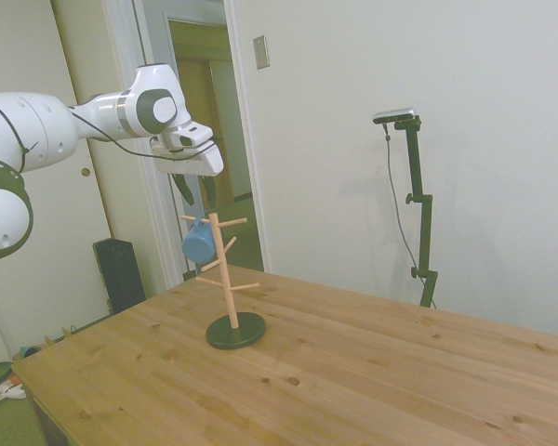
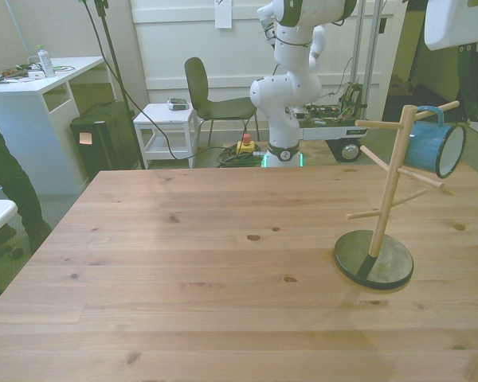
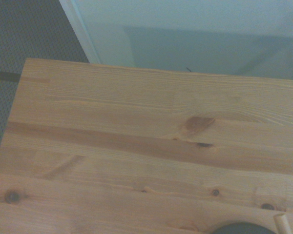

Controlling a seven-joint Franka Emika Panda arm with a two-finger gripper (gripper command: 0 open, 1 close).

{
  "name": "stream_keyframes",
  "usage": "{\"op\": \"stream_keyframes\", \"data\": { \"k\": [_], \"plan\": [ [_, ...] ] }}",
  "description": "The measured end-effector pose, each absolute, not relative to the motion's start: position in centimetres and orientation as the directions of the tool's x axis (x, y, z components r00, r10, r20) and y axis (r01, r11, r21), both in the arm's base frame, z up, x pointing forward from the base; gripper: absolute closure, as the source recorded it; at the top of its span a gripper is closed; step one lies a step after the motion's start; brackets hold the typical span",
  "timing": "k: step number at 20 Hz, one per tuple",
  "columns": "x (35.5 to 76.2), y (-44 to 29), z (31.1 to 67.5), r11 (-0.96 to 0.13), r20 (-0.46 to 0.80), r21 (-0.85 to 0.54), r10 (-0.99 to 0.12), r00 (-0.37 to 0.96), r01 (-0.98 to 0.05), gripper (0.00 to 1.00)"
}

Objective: Hang the mug

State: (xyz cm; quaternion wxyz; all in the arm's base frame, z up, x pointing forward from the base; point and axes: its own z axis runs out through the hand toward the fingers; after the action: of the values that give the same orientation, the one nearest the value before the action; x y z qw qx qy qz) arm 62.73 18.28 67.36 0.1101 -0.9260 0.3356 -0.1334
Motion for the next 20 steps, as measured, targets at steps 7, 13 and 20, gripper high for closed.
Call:
{"op": "stream_keyframes", "data": {
  "k": [7,13,20],
  "plan": [
    [58.8,21.9,67.2,-0.791,0.180,-0.288,-0.598,0.781,-0.540,0.00],
    [54.5,25.0,65.2,-0.823,0.201,-0.272,-0.555,0.807,-0.498,0.00],
    [50.9,26.1,62.5,-0.834,0.204,-0.235,-0.545,0.813,-0.500,0.00]
  ]
}}
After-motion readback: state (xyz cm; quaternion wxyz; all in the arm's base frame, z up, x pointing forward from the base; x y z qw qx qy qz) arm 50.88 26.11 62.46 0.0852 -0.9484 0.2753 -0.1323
